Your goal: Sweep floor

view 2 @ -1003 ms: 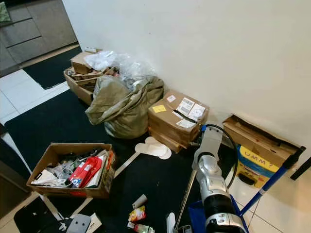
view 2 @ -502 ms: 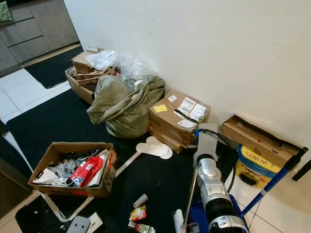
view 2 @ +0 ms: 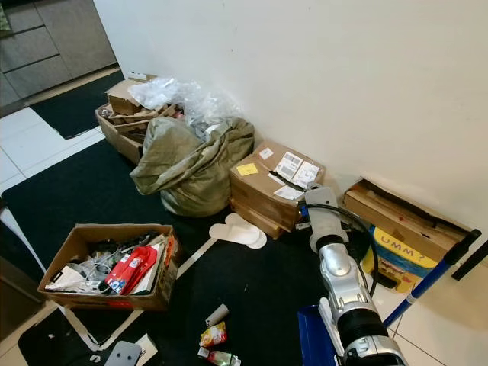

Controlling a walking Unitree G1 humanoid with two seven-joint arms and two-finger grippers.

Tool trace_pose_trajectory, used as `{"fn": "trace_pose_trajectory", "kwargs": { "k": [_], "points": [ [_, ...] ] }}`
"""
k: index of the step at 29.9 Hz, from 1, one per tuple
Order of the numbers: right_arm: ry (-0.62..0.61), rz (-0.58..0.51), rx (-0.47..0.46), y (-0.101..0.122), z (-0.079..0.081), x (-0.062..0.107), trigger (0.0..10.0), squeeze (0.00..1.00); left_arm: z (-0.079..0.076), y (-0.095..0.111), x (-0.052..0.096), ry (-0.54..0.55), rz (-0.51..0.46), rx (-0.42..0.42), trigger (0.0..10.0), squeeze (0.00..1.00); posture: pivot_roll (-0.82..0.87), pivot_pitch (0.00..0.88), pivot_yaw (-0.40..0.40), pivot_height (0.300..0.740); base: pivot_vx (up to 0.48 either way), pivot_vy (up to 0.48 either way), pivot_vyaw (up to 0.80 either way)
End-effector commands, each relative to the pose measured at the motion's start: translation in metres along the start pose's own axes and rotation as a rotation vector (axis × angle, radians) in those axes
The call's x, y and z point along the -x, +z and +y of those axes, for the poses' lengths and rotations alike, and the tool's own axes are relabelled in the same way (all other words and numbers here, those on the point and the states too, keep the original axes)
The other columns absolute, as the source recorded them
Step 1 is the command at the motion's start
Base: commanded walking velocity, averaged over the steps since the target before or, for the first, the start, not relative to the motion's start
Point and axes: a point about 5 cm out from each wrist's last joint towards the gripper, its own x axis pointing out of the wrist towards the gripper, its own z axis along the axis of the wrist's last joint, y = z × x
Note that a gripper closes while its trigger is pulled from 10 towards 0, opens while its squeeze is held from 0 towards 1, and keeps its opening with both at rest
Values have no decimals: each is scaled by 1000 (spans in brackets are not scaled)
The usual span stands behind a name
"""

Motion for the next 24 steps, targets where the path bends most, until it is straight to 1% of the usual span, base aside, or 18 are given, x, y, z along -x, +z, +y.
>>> {"fn": "trace_pose_trajectory", "kwargs": {
  "k": [1, 3, 5, 8, 11, 14, 16, 17, 18, 22, 24],
  "points": [
    [37, -58, -15, 10, 7, -3, 10000, 0, 0, -5, 1, -2, 13, 6, 10000, 0, -121, 85, 34, 740, 0, 0, 0],
    [41, -63, -23, 11, 8, -3, 10000, 0, 0, -5, 1, -3, 14, 6, 10000, 0, -120, 85, 34, 740, 0, 0, 0],
    [48, -68, -73, 13, 9, -4, 10000, 0, 0, -5, 1, -6, 16, 6, 10000, 0, -122, 88, 35, 740, 0, 0, 0],
    [60, -83, -125, 18, 11, -5, 10000, 0, 0, -5, 1, -7, 17, 5, 10000, 0, -119, 90, 38, 740, 0, 0, 0],
    [59, -117, -173, 29, 10, -9, 10000, 0, 1, -4, 1, -5, 15, 4, 10000, 0, -112, 91, 40, 740, 0, 0, 0],
    [59, -130, -190, 35, 10, -12, 10000, 0, 1, -3, 1, -4, 13, 2, 10000, 0, -111, 92, 44, 740, 0, 0, 0],
    [66, -146, -218, 42, 12, -14, 10000, 0, 2, -1, 0, -2, 11, 2, 10000, 0, -105, 94, 44, 740, 0, 0, 0],
    [66, -146, -218, 42, 12, -14, 10000, 0, 2, -1, 0, -2, 11, 2, 10000, 0, -105, 94, 44, 740, 0, 0, 0],
    [78, -156, -248, 46, 16, -15, 10000, 0, 3, -1, 0, 3, 12, -1, 10000, 0, -101, 94, 43, 740, 0, 0, 0],
    [90, -153, -273, 47, 19, -15, 10000, 0, 3, -1, 0, 9, 15, 1, 10000, 0, -111, 88, 35, 740, 0, 0, 0],
    [117, -134, -295, 45, 24, -15, 10000, 0, 2, -2, 0, 17, 25, 12, 10000, 0, -120, 77, 23, 740, 0, 0, 0]
  ]
}}
